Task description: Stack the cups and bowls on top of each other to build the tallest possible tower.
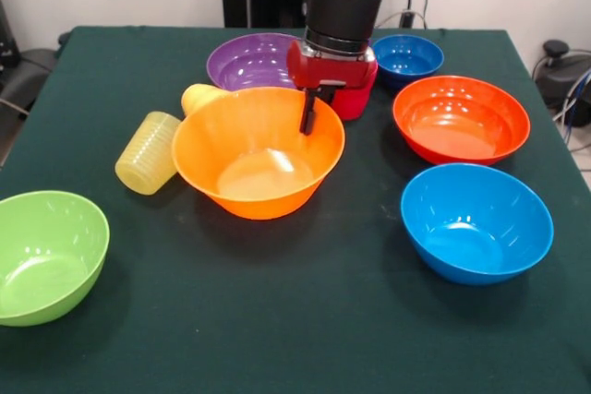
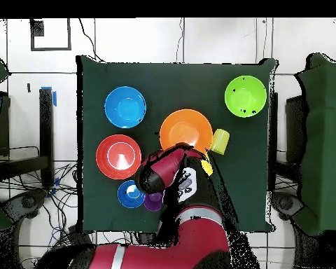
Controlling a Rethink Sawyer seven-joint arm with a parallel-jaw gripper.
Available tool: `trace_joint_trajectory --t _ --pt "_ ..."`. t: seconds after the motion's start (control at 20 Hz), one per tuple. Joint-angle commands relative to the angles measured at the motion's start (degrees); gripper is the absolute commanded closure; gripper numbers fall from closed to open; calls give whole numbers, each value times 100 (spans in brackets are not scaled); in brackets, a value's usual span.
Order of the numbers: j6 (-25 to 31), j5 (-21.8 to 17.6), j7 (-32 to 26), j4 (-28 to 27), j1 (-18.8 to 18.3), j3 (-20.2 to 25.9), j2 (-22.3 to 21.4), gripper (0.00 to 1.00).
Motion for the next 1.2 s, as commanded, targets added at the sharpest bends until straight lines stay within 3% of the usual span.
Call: trace_joint_trajectory --t 0.05,0.45,0.65,1.0,1.2 --pt "-226 277 645 665 263 517 511 100" --pt "-100 418 650 496 290 510 578 100" --pt "-19 526 783 299 484 285 622 100" --pt "185 989 1045 -33 806 -132 765 100" --pt "118 1191 980 -124 809 -212 889 100"
